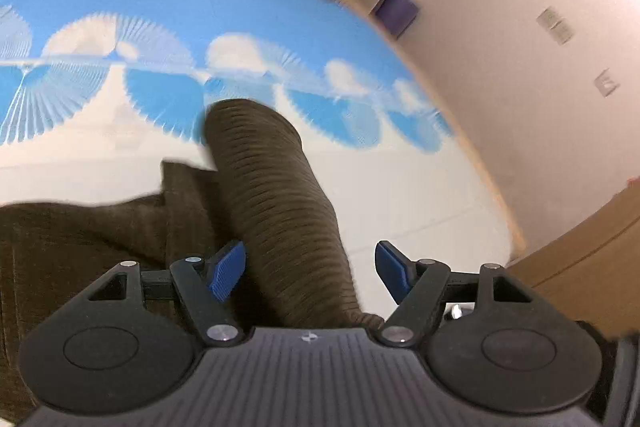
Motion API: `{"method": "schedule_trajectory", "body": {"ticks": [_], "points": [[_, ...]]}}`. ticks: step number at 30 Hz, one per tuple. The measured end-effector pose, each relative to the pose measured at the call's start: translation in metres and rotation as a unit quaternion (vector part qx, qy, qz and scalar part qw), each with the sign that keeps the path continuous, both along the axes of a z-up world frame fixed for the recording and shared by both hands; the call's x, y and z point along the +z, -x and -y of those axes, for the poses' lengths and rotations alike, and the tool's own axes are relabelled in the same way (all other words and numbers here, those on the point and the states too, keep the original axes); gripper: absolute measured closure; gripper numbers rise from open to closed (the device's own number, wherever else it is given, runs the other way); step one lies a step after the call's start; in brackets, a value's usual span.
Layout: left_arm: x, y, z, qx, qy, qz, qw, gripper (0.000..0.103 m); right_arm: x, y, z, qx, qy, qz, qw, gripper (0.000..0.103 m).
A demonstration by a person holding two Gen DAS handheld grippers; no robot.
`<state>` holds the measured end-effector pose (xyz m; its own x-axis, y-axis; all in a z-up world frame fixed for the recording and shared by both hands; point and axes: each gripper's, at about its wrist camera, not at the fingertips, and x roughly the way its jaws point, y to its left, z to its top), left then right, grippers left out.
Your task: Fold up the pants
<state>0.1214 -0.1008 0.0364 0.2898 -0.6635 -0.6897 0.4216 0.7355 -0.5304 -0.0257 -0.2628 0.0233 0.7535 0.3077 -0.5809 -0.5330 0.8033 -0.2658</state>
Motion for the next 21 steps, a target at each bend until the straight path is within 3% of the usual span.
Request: {"method": "schedule_trajectory", "body": {"ticks": [4, 5, 7, 11, 14, 18, 21], "points": [[-0.032, -0.011, 0.024, 0.010, -0.097, -0.037, 0.9945, 0.042, -0.012, -0.001, -0.017, 0.036, 0.024, -0.011, 0.999, 0.077], [-0.036, -0.014, 0.026, 0.014, -0.105, -0.044, 0.9934, 0.049, -0.016, -0.003, -0.019, 0.038, 0.028, -0.015, 0.999, 0.077], [-0.042, -0.021, 0.030, 0.018, -0.108, -0.056, 0.9924, 0.054, -0.021, -0.008, -0.018, 0.036, 0.027, -0.024, 0.999, 0.078], [-0.037, -0.017, 0.035, 0.005, -0.115, -0.039, 0.9926, 0.074, -0.023, -0.012, -0.016, 0.026, 0.023, -0.032, 0.999, 0.078], [-0.036, -0.012, 0.036, -0.011, -0.121, -0.016, 0.9924, 0.078, -0.021, -0.007, -0.013, 0.015, 0.017, -0.046, 0.999, 0.074], [-0.026, -0.005, 0.020, -0.003, -0.124, 0.010, 0.9923, 0.079, -0.008, -0.010, -0.010, -0.002, -0.011, -0.055, 0.998, 0.053], [-0.018, -0.004, -0.009, 0.021, -0.129, 0.017, 0.9912, 0.080, 0.011, -0.019, 0.000, -0.022, -0.091, -0.067, 0.993, 0.042]]}}
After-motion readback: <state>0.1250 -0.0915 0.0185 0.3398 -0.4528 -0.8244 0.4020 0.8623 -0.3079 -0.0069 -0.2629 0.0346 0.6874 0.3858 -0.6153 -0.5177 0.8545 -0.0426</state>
